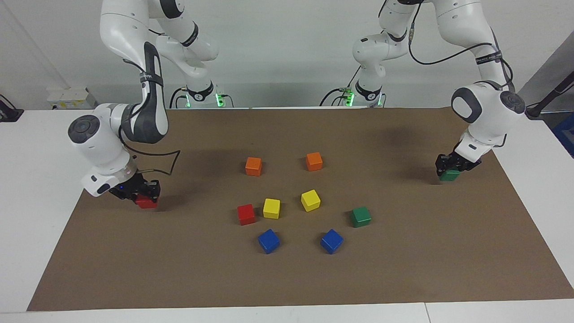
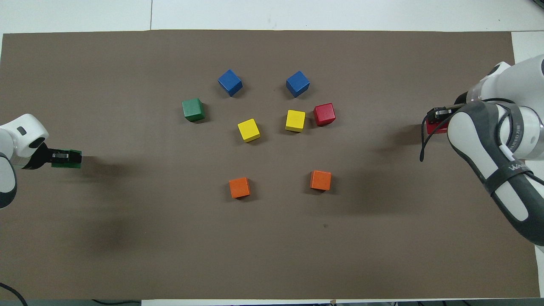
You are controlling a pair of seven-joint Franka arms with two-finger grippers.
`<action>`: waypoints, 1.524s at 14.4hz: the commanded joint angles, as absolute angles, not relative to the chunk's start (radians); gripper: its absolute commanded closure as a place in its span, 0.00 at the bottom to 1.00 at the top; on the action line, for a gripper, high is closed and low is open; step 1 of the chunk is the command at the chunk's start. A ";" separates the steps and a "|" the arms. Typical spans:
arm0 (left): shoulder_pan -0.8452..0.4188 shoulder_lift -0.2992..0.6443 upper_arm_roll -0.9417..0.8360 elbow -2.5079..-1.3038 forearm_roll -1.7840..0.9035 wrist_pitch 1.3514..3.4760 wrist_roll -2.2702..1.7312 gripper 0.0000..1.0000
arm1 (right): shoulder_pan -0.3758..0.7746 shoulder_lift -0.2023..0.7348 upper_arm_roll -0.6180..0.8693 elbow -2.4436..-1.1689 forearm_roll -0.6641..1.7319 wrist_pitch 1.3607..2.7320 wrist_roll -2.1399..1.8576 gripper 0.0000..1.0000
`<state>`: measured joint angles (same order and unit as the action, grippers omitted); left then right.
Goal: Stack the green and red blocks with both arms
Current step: 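Carry the green block outward with the left gripper while the right carries red, then release the green block with the left gripper while the right gripper releases red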
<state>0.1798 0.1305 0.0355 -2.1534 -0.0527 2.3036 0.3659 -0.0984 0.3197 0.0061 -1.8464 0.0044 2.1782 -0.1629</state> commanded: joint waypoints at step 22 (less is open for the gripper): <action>0.219 0.156 0.028 -2.252 -0.044 2.450 0.339 0.92 | -0.132 0.331 0.009 -1.931 -0.009 2.287 -0.275 1.00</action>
<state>0.2092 0.1531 0.0357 -2.2323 -0.0527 2.4087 0.3470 -0.1130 0.3410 0.0009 -1.9098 0.0002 2.2606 -0.2484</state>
